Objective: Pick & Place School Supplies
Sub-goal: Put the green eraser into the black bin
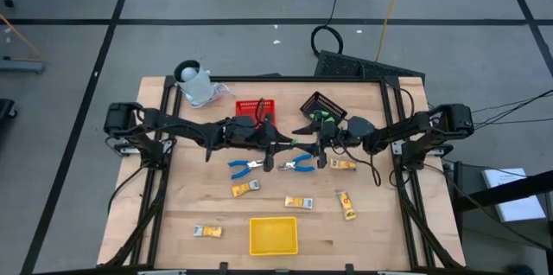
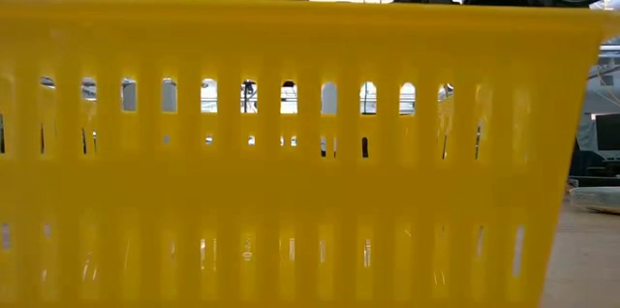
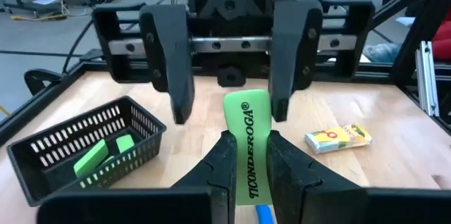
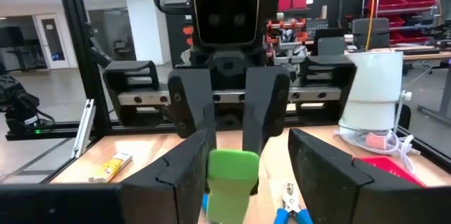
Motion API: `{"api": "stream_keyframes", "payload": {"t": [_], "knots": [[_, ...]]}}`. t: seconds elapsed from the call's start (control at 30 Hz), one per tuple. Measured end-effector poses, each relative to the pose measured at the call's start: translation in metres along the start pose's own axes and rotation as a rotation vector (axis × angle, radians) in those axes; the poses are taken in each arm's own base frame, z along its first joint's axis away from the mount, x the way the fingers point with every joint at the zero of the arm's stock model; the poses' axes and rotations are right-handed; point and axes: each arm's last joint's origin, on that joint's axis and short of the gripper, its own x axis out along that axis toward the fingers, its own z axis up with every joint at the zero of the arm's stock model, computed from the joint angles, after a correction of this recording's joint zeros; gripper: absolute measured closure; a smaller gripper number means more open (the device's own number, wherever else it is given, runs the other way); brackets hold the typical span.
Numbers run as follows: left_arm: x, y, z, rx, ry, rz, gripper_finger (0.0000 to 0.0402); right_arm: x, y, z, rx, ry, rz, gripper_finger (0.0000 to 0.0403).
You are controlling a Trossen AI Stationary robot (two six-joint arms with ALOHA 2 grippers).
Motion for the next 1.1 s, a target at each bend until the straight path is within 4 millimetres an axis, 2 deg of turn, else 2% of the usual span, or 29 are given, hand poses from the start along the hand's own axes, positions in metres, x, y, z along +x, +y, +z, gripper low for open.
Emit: {"api": "stream_keyframes", "payload": {"t": [0.17, 0.43, 0.6, 0.8, 1.1], "knots": [[0.0022, -0.0003, 0.0056, 0.005, -0.003, -0.011, 0.0351, 0.0000, 0.0000, -0.0004, 0.004, 0.004, -0.001, 0.0220], [0.0029, 0.0000, 0.0061, 0.007, 0.013, -0.004, 0.0352, 0.0000, 0.0001, -0.0016, 0.004, 0.017, 0.002, 0.0254], [0.0029, 0.0001, 0.0063, 0.013, 0.011, 0.001, 0.0352, 0.0000, 0.0002, -0.0016, 0.003, 0.018, 0.004, 0.0282], [0.0029, 0.0005, 0.0063, 0.016, 0.012, 0.005, 0.0352, -0.0001, 0.0001, -0.0015, -0.018, 0.017, 0.005, 0.0339], [0.0029, -0.0002, 0.0071, 0.018, 0.004, -0.003, 0.0352, -0.0003, 0.0011, -0.0017, -0.038, 0.025, 0.074, 0.0339]]}}
